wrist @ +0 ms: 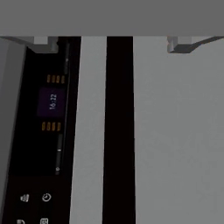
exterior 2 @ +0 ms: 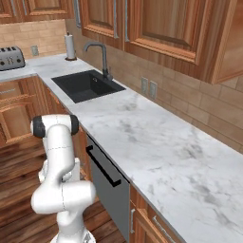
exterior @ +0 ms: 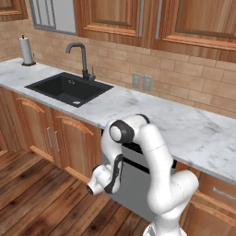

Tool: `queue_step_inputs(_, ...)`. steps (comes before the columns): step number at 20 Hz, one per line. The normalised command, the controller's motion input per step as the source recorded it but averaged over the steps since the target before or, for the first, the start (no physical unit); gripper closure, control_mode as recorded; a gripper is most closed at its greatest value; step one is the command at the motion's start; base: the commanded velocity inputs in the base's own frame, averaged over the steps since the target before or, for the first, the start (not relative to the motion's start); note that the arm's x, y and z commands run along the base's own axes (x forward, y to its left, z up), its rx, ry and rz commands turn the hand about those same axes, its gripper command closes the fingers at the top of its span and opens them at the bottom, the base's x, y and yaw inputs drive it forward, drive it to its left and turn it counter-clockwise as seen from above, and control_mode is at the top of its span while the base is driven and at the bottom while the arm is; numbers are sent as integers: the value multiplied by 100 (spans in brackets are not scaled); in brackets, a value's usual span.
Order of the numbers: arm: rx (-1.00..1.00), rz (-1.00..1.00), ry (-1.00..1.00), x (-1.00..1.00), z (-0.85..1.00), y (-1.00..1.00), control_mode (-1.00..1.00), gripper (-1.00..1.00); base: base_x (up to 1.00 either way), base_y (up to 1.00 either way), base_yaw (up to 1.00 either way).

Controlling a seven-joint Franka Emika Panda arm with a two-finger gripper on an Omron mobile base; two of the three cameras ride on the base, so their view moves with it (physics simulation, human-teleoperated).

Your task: Open the dishwasher door and pull out the top rack.

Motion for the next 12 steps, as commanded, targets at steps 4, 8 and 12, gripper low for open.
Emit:
queue_step_inputs(4, 0, 0, -1, 43, -17, 0, -100, -100, 0, 0, 0)
queue_step_inputs(8, 0, 0, 0, 42, -20, 0, -100, -100, 0, 0, 0)
queue_step_inputs(12, 0, 0, -1, 36, -19, 0, -100, -100, 0, 0, 0)
